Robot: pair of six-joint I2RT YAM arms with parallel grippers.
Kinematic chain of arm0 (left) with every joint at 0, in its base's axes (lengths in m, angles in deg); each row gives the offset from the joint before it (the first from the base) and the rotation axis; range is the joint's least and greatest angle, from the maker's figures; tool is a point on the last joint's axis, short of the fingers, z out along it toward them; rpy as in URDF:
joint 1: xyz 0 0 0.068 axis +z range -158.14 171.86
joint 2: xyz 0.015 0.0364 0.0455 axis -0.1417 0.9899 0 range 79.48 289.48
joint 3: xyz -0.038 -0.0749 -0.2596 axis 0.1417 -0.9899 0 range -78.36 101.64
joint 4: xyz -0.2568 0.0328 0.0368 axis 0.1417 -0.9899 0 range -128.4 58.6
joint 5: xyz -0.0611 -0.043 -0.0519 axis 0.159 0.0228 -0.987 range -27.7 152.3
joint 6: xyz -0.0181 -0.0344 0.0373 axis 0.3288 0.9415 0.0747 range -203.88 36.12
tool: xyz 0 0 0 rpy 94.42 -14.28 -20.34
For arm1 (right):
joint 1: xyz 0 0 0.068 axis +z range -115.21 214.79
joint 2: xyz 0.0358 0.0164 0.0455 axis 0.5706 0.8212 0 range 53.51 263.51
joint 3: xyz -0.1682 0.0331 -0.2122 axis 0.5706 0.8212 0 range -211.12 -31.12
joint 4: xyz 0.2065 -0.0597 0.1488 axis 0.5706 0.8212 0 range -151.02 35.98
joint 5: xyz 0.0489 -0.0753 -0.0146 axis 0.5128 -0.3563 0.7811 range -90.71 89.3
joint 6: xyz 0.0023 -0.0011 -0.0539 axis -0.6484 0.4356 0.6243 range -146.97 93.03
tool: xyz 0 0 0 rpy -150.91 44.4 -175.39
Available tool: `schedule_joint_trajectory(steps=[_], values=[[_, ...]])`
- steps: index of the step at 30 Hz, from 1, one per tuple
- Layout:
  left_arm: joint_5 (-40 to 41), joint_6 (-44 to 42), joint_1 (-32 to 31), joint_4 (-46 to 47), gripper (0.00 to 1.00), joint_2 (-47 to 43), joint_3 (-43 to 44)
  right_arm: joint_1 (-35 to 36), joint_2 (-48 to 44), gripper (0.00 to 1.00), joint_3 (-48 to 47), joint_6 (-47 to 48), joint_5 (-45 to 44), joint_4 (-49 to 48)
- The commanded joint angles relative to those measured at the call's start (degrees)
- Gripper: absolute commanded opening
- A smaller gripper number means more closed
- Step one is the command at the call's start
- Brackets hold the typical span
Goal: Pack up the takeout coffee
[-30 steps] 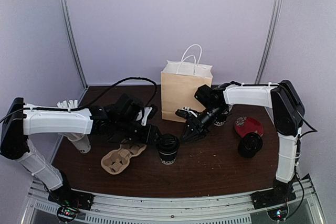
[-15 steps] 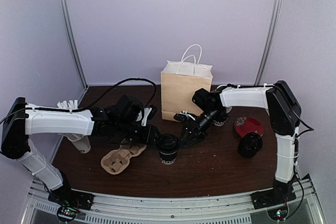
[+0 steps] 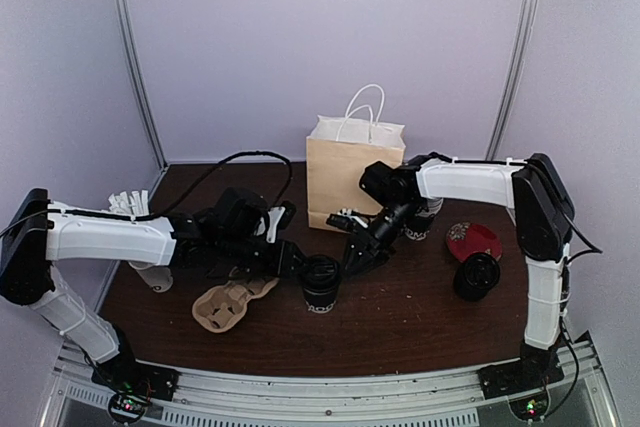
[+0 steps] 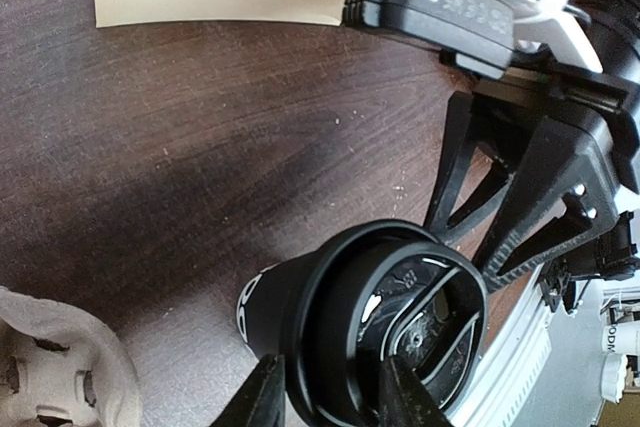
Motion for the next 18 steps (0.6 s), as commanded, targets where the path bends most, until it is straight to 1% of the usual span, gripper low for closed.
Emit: schedule_joint_trajectory(steps=[1, 3, 5, 6, 7, 8, 9, 10, 11, 14, 15, 18], values=[[1.74, -2.41, -0.54, -8.88, 0.38, 1.9, -1.45, 0.48, 2.56, 0.4, -0.06, 4.68, -14.81, 0.76], [1.65, -4.04, -0.55, -8.31, 0.43, 0.84, 0.65, 0.5, 0.88, 0.43, -2.17, 6.86, -10.39, 2.42], [2.36, -5.49, -0.58, -8.38, 0.51, -0.43, 3.45, 0.42, -0.86, 0.48, -5.07, 9.94, -7.35, 5.43], [3.0, -5.81, -0.57, -8.61, 0.55, -1.02, 5.04, 0.34, -1.86, 0.52, -6.42, 11.21, -6.68, 6.84], [3.45, -6.01, -0.59, -8.88, 0.6, -1.64, 6.6, 0.29, -2.89, 0.58, -7.49, 12.33, -6.51, 8.07], [3.59, -6.29, -0.64, -8.93, 0.7, -2.21, 8.14, 0.32, -4.01, 0.62, -8.62, 13.49, -6.44, 9.13], [3.61, -6.56, -0.68, -9.06, 0.85, -2.71, 9.4, 0.28, -5.1, 0.64, -9.31, 14.5, -6.59, 10.1], [3.63, -6.96, -0.68, -9.28, 0.95, -3.17, 10.66, 0.2, -6.1, 0.66, -9.92, 15.31, -6.88, 10.83], [3.81, -7.48, -0.69, -9.83, 0.97, -3.74, 11.71, 0.11, -7.13, 0.67, -10.48, 16.21, -7.1, 11.41], [6.64, -10.17, -0.65, -12.07, 0.98, -6.01, 13.41, 0.13, -9.85, 0.69, -11.37, 21.01, -8.52, 12.6], [8.83, -11.21, -0.67, -13.24, 0.98, -7.06, 13.68, 0.23, -10.75, 0.7, -11.24, 22.76, -8.98, 12.34], [20.99, -14.05, -0.68, -17.35, 0.97, -10.93, 13.54, 0.59, -12.98, 0.74, -10.91, 28.2, -11.94, 10.21]])
